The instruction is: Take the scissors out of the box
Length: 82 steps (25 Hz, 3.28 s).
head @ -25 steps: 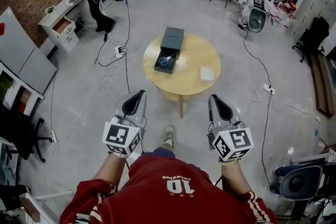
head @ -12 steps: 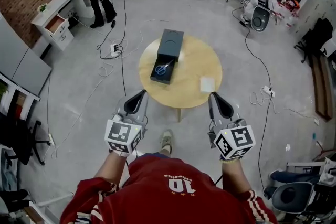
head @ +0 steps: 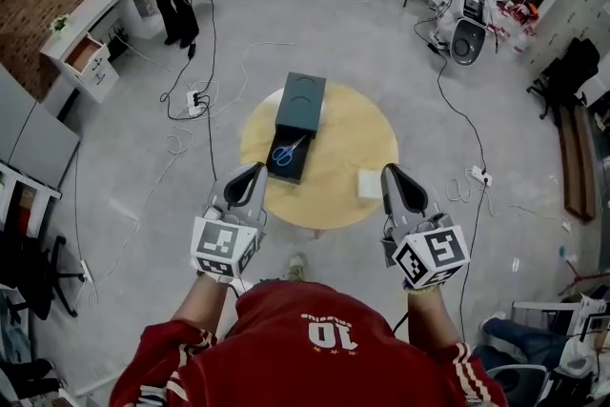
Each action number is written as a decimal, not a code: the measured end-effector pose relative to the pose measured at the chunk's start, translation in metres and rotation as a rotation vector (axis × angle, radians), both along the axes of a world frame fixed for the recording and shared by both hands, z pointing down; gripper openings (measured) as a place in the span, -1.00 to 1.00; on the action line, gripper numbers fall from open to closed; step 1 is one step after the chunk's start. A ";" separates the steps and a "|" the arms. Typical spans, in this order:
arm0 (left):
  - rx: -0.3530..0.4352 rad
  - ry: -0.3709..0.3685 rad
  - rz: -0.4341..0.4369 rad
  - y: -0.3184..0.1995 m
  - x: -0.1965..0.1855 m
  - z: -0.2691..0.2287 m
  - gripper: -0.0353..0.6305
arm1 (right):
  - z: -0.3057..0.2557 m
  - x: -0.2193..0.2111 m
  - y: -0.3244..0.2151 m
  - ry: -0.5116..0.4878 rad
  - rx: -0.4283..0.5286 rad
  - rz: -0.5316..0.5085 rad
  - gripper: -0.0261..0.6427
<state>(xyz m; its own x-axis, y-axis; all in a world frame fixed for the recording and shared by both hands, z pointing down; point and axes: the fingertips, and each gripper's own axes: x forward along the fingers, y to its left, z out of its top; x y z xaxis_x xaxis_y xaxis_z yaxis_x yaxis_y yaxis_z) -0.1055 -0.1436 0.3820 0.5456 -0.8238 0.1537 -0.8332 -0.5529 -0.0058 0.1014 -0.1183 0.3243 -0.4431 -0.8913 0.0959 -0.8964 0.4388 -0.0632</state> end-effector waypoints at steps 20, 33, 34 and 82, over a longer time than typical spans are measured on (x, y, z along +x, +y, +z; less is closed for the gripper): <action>-0.007 0.005 -0.004 -0.065 0.012 0.025 -0.88 | 0.000 0.005 -0.059 0.005 0.024 -0.036 -0.92; -0.083 -0.104 0.050 -0.095 0.017 0.062 -0.30 | 0.000 -0.008 -0.098 -0.014 0.031 -0.090 -0.92; -0.091 -0.119 0.058 -0.097 0.018 0.068 -0.24 | 0.002 -0.008 -0.100 -0.013 0.028 -0.088 -0.92; -0.762 -0.771 0.202 -0.173 0.034 0.431 -0.18 | 0.083 0.050 -0.205 -0.013 -0.189 -0.159 -0.92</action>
<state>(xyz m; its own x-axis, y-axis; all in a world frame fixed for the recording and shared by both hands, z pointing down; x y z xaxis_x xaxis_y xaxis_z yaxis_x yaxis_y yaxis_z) -0.0714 -0.3161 0.8129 0.1989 -0.2750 0.9407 -0.6466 -0.7581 -0.0849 0.1512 -0.3235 0.4072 -0.5784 -0.7772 0.2477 -0.8157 0.5533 -0.1686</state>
